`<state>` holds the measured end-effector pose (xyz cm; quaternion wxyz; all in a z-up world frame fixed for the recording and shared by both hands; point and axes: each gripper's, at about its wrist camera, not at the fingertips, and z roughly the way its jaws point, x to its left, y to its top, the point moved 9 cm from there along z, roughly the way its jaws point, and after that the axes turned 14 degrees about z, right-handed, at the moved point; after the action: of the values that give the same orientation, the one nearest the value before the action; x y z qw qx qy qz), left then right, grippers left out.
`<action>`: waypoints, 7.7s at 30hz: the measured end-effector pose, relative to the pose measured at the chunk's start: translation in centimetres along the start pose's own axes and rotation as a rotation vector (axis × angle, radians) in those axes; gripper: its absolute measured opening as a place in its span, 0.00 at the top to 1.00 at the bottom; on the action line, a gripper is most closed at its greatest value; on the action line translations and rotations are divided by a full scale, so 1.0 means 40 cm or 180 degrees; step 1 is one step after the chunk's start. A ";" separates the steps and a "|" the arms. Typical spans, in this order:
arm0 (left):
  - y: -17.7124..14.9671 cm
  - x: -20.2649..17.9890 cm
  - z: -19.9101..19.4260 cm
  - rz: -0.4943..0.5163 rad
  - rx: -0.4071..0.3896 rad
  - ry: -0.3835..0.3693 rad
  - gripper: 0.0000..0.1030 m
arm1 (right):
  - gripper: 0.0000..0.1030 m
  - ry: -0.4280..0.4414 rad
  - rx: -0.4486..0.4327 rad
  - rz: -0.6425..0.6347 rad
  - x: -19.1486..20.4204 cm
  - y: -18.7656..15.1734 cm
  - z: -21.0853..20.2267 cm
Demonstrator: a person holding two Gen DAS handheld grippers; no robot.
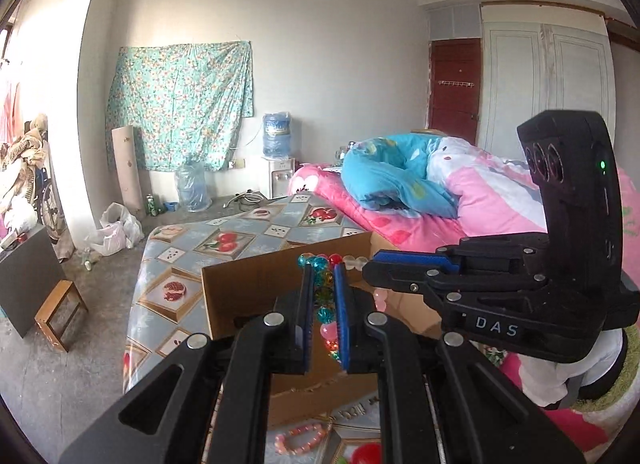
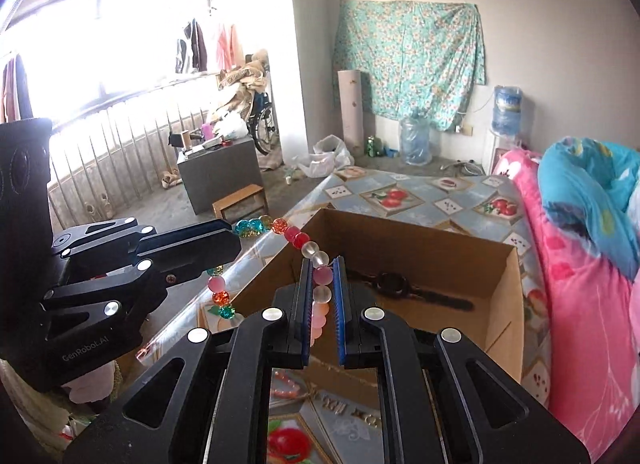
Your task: Organize jewelry
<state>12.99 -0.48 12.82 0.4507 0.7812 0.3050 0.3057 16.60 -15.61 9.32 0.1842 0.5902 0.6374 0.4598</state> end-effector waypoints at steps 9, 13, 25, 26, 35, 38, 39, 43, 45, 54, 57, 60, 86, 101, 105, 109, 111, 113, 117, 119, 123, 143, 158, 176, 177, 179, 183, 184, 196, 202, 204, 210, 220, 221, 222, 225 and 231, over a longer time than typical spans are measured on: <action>-0.141 0.097 0.196 -0.0251 0.0760 0.0060 0.91 | 0.92 0.0063 0.0976 0.0424 -0.068 -0.043 0.238; -0.192 0.105 0.248 -0.0152 0.0980 0.0137 0.90 | 0.91 0.0039 0.1389 0.0658 -0.090 -0.081 0.328; -0.198 0.177 0.216 -0.0283 0.0747 0.0535 0.63 | 0.88 0.0098 0.1257 0.0919 -0.131 -0.047 0.310; -0.196 0.181 0.201 -0.0323 0.0706 0.0548 0.61 | 0.87 0.0093 0.1196 0.0903 -0.134 -0.042 0.289; -0.213 0.165 0.068 -0.0641 0.0506 0.0617 0.42 | 0.80 0.0088 0.0687 0.0628 -0.142 -0.035 0.080; -0.258 0.130 0.035 -0.0697 0.0584 0.0622 0.37 | 0.64 0.0142 0.0471 0.0581 -0.133 -0.052 0.002; -0.278 0.116 0.030 -0.0704 0.0650 0.0616 0.36 | 0.56 0.0153 0.0397 0.0561 -0.130 -0.062 -0.023; -0.358 0.058 0.015 -0.0737 0.0913 0.0611 0.33 | 0.26 0.0148 0.0187 0.0533 -0.125 -0.118 -0.093; -0.388 0.035 0.012 -0.0799 0.1015 0.0586 0.33 | 0.16 0.0109 0.0152 0.0596 -0.134 -0.154 -0.105; -0.461 -0.055 0.077 -0.0746 0.1348 0.0501 0.32 | 0.15 -0.0406 0.0325 0.0751 -0.207 -0.320 -0.084; -0.478 -0.042 0.120 -0.0865 0.1458 0.0547 0.32 | 0.15 -0.0377 0.0348 0.0752 -0.201 -0.341 -0.078; -0.504 -0.027 0.161 -0.0847 0.1623 0.0688 0.32 | 0.15 -0.0296 0.0342 0.0753 -0.201 -0.348 -0.079; -0.532 0.017 0.171 -0.0753 0.1974 0.0838 0.32 | 0.44 0.0404 0.0537 0.1485 -0.293 -0.295 0.046; -0.564 0.037 0.177 -0.0375 0.1911 0.0839 0.32 | 0.44 -0.0109 0.0537 0.1245 -0.309 -0.312 0.055; -0.579 0.063 0.160 -0.0502 0.1872 0.0816 0.32 | 0.41 -0.0496 0.0645 0.1118 -0.349 -0.364 0.025; -0.574 0.086 0.135 -0.0640 0.1752 0.0813 0.32 | 0.37 -0.0896 0.0760 0.0982 -0.387 -0.408 0.014; -0.553 0.087 0.119 -0.0717 0.1615 0.0772 0.32 | 0.34 -0.1025 0.0759 0.0911 -0.395 -0.420 0.008; -0.528 0.079 0.103 -0.0735 0.1487 0.0677 0.32 | 0.32 -0.1139 0.0730 0.0784 -0.394 -0.425 0.006; -0.478 0.004 0.091 -0.0542 0.1324 0.0441 0.32 | 0.26 -0.1410 0.0683 0.0428 -0.382 -0.443 0.013; -0.459 -0.043 0.092 -0.0430 0.1264 0.0333 0.32 | 0.21 -0.1436 0.0680 0.0347 -0.373 -0.453 0.018; -0.441 -0.139 0.111 -0.0389 0.1196 0.0036 0.32 | 0.08 -0.1429 0.0690 0.0345 -0.368 -0.462 0.017; -0.478 -0.201 0.238 -0.0135 0.1472 -0.0008 0.85 | 0.31 -0.1038 0.0706 0.0618 -0.376 -0.409 0.018; -0.472 -0.194 0.276 -0.0223 0.1493 -0.0035 0.87 | 0.31 -0.0963 0.0777 0.0674 -0.371 -0.416 0.042; -0.471 -0.192 0.276 -0.0053 0.1606 -0.0081 0.95 | 0.31 -0.0923 0.0710 0.0671 -0.366 -0.420 0.043; -0.472 -0.193 0.274 -0.0045 0.1619 -0.0094 0.95 | 0.31 -0.0921 0.0705 0.0674 -0.367 -0.420 0.041; -0.473 -0.194 0.272 -0.0005 0.1628 -0.0105 0.95 | 0.31 -0.0912 0.0695 0.0685 -0.368 -0.419 0.038; -0.472 -0.201 0.273 0.0105 0.1629 -0.0062 0.98 | 0.31 -0.0908 0.0683 0.0708 -0.372 -0.418 0.031; -0.472 -0.200 0.272 0.0103 0.1620 -0.0050 0.98 | 0.31 -0.0902 0.0681 0.0724 -0.373 -0.417 0.029; -0.429 -0.139 0.210 -0.0281 0.1305 -0.0105 0.98 | 0.37 -0.0652 0.0655 0.0788 -0.337 -0.404 0.009; -0.406 -0.126 0.203 -0.0477 0.1228 -0.0206 0.98 | 0.40 -0.0390 0.0678 0.0722 -0.259 -0.403 0.022; -0.404 -0.129 0.206 -0.0501 0.1222 -0.0217 0.98 | 0.41 -0.0338 0.0724 0.0683 -0.234 -0.416 0.030; -0.402 -0.143 0.200 -0.0517 0.1175 -0.0347 0.98 | 0.57 -0.0273 0.0815 0.0719 -0.210 -0.443 0.036; -0.413 -0.187 0.228 -0.0250 0.1156 -0.0343 0.98 | 0.80 -0.0688 0.0699 0.0456 -0.279 -0.401 0.028; -0.413 -0.191 0.231 -0.0236 0.1156 -0.0346 0.98 | 0.81 -0.0703 0.0710 0.0428 -0.282 -0.400 0.031; -0.415 -0.195 0.234 -0.0237 0.1159 -0.0356 0.98 | 0.82 -0.0714 0.0723 0.0397 -0.284 -0.399 0.037; -0.419 -0.199 0.240 -0.0285 0.1156 -0.0381 0.98 | 0.83 -0.0720 0.0763 0.0265 -0.287 -0.396 0.048; -0.431 -0.192 0.246 -0.0364 0.1187 -0.0389 0.98 | 0.84 -0.0603 0.0838 -0.0145 -0.263 -0.408 0.080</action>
<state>12.10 -4.34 -8.10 0.3326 0.8497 0.3722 0.1699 12.04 -22.17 -8.68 0.1749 0.6354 0.6851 0.3103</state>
